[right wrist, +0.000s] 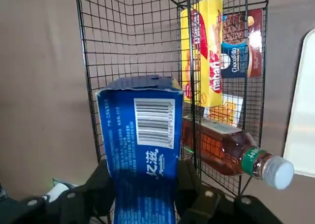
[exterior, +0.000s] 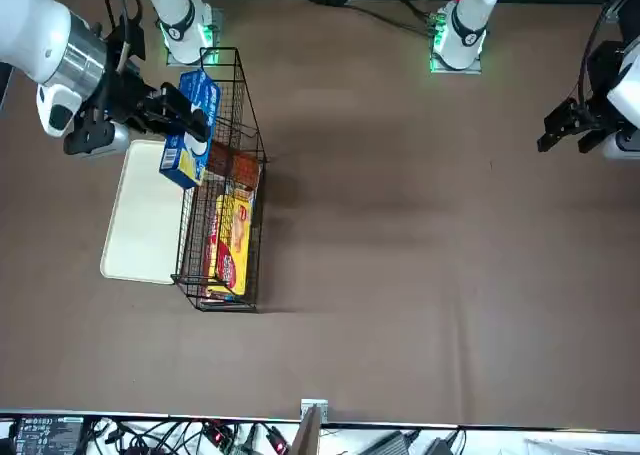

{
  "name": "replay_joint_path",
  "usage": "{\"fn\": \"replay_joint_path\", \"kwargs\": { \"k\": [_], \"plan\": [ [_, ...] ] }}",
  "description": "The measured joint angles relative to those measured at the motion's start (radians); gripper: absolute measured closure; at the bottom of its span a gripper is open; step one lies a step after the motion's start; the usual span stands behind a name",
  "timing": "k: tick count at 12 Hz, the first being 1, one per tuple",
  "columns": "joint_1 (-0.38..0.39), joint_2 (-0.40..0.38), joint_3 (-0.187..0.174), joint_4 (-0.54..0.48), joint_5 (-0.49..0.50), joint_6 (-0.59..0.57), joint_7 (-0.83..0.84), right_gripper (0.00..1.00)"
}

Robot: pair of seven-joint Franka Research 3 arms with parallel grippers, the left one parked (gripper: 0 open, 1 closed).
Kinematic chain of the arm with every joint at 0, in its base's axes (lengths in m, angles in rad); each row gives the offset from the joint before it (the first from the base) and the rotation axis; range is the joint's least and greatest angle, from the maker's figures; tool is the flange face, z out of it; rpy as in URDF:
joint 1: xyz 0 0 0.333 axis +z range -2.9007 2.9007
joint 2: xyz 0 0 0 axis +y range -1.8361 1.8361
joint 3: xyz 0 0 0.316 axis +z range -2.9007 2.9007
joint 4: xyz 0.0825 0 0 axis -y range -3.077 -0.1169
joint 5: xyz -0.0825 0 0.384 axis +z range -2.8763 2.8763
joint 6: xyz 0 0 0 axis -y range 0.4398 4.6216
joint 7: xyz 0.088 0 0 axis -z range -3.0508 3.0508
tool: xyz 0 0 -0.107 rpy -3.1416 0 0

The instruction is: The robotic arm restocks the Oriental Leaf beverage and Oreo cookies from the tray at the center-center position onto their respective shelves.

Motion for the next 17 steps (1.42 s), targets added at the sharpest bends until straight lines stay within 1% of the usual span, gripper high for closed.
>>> {"fn": "replay_joint_path", "kwargs": {
  "k": [3,4,6,8,9,11,16,17],
  "plan": [
    [0.000,0.011,-0.001,0.000,0.000,0.000,-0.027,0.33],
    [0.000,0.015,-0.001,0.000,0.000,0.000,-0.033,0.27],
    [0.001,0.030,-0.001,0.000,0.000,0.001,-0.042,0.26],
    [0.003,0.038,-0.001,0.000,0.000,0.005,-0.044,0.18],
    [0.004,0.039,-0.001,0.000,0.000,0.008,-0.044,0.17],
    [0.004,0.039,-0.001,0.002,0.000,0.009,-0.045,0.01],
    [0.004,0.037,-0.002,0.016,-0.002,0.011,-0.046,0.00],
    [0.004,0.035,-0.005,0.024,-0.019,0.011,-0.048,0.00]
  ]
}}
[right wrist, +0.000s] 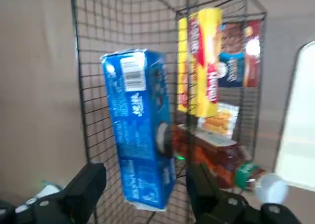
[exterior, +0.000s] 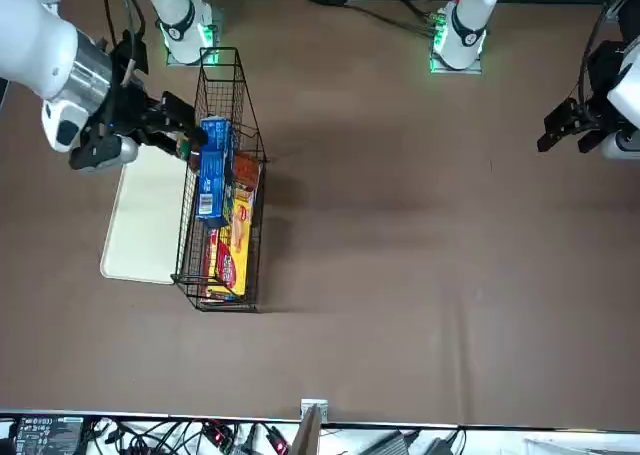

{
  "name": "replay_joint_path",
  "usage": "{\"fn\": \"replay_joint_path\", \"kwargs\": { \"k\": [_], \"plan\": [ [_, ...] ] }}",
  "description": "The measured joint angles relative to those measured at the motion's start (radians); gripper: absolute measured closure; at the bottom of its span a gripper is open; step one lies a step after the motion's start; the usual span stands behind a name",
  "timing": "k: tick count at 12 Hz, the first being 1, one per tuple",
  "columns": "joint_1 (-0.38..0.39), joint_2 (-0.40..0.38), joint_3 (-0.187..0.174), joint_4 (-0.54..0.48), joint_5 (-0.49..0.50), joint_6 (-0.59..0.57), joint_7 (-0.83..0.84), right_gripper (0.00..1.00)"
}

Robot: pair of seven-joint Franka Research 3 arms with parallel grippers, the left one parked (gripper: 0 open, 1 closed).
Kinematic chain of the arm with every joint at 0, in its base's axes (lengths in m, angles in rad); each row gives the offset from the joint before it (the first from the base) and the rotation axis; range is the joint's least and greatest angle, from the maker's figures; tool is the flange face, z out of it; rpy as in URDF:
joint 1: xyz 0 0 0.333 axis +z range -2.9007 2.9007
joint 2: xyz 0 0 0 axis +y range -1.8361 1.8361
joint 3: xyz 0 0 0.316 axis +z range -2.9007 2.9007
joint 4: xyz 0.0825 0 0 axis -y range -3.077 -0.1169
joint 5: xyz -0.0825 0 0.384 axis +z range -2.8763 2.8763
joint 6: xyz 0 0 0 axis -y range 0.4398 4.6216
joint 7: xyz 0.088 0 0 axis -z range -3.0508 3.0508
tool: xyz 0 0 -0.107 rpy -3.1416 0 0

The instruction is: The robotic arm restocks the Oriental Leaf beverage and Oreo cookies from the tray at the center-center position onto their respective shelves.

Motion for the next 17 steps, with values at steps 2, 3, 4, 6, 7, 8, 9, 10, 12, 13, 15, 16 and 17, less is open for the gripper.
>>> {"fn": "replay_joint_path", "kwargs": {
  "k": [2,3,4,6,7,8,9,10,12,13,15,16,17],
  "plan": [
    [-0.001,-0.009,-0.004,0.014,-0.093,-0.003,-0.002,0.00],
    [-0.001,-0.016,-0.005,0.017,-0.136,-0.005,-0.002,0.00],
    [-0.002,-0.024,-0.008,0.017,-0.169,-0.007,-0.002,0.00],
    [-0.004,-0.038,-0.012,0.017,-0.244,-0.027,-0.002,0.00],
    [-0.006,-0.044,-0.013,0.017,-0.291,-0.041,-0.002,0.00],
    [-0.009,-0.049,-0.013,0.017,-0.333,-0.054,-0.002,0.00],
    [-0.026,-0.055,-0.016,0.017,-0.375,-0.078,-0.004,0.00],
    [-0.043,-0.057,-0.017,0.017,-0.382,-0.090,-0.017,0.00],
    [-0.087,-0.060,-0.020,0.016,-0.384,-0.108,-0.047,0.00],
    [-0.109,-0.061,-0.021,0.014,-0.384,-0.114,-0.058,0.00],
    [-0.143,-0.069,-0.023,0.004,-0.385,-0.120,-0.074,0.00],
    [-0.155,-0.074,-0.022,-0.002,-0.391,-0.121,-0.077,0.00],
    [-0.167,-0.080,-0.022,-0.010,-0.401,-0.122,-0.077,0.00]
  ]
}}
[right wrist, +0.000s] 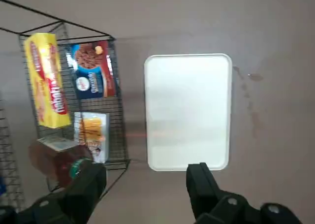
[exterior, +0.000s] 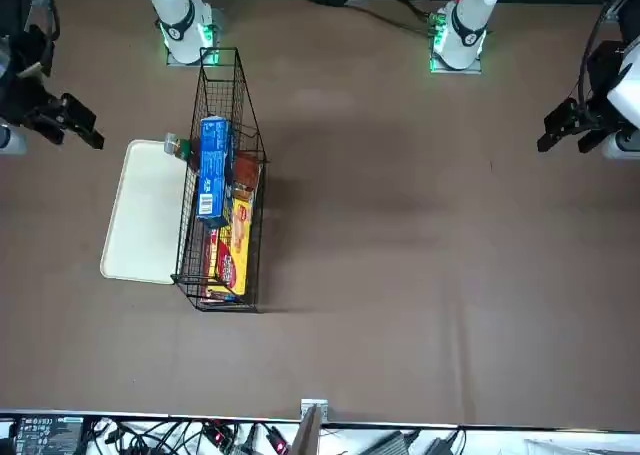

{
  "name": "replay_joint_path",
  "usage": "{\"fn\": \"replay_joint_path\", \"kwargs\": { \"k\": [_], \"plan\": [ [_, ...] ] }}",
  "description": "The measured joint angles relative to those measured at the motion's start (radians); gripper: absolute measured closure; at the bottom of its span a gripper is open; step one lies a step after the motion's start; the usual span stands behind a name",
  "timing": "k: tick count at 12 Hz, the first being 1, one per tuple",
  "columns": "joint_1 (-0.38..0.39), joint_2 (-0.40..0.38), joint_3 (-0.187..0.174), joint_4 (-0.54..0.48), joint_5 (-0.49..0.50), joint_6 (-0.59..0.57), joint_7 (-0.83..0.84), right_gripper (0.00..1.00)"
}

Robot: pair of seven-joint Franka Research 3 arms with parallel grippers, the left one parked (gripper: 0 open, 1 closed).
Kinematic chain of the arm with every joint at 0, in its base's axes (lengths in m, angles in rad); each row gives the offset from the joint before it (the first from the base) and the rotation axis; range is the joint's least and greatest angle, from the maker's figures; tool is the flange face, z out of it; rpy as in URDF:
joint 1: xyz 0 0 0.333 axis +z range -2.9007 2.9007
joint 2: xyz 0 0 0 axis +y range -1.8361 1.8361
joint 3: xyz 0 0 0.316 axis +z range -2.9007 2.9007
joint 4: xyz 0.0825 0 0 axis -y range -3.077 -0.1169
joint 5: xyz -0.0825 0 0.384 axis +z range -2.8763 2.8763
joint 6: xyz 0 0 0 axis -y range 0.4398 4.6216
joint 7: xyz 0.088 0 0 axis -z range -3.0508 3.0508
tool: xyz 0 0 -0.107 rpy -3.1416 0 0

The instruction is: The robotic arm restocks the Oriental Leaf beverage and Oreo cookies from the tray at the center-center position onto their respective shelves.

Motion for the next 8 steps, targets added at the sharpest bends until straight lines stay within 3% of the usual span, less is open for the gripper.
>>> {"fn": "replay_joint_path", "kwargs": {
  "k": [8],
  "plan": [
    [-0.055,-0.137,0.001,-0.205,-0.027,0.030,-0.061,0.00]
  ]
}}
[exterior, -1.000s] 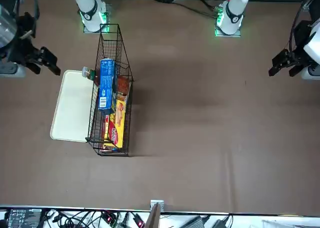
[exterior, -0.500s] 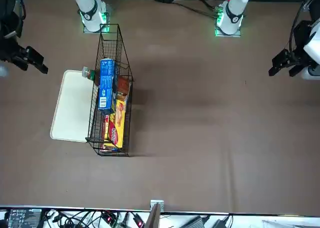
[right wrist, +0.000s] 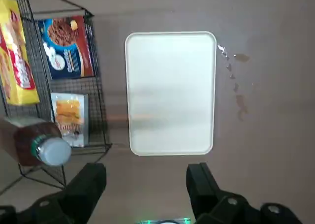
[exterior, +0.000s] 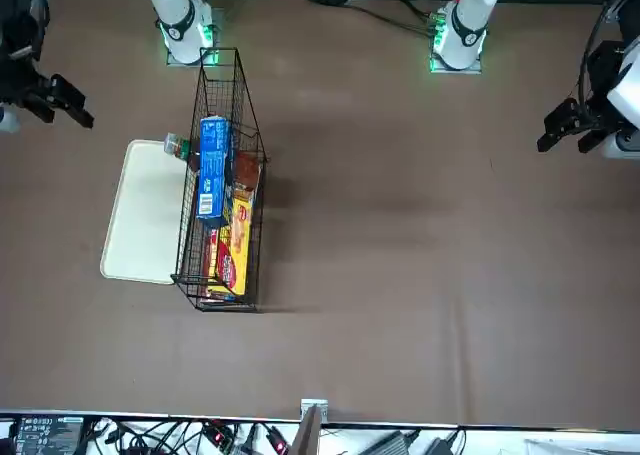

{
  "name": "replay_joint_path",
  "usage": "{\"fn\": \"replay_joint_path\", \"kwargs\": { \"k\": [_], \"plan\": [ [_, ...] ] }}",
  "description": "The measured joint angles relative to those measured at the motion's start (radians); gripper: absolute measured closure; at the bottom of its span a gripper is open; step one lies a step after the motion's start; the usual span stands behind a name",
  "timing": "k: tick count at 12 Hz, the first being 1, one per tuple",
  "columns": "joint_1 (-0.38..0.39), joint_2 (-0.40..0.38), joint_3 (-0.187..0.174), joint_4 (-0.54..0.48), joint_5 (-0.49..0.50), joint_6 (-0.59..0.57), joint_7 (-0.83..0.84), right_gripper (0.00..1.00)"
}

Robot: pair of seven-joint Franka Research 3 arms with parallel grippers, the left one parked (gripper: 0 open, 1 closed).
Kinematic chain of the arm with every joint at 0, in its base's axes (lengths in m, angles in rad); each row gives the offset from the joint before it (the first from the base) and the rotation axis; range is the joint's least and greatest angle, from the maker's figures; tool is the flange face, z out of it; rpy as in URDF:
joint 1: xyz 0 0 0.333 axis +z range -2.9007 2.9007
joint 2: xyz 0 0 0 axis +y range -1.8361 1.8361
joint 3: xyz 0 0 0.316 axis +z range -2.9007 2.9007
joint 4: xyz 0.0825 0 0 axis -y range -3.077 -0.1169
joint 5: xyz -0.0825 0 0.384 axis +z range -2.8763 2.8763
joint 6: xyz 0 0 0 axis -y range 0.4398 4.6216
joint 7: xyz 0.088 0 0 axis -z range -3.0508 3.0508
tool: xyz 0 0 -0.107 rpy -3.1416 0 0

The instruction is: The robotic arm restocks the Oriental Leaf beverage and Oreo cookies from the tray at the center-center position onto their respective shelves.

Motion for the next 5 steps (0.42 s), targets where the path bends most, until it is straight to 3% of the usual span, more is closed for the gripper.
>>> {"fn": "replay_joint_path", "kwargs": {
  "k": [5],
  "plan": [
    [0.000,-0.045,0.002,-0.044,-0.004,0.018,-0.033,0.00]
  ]
}}
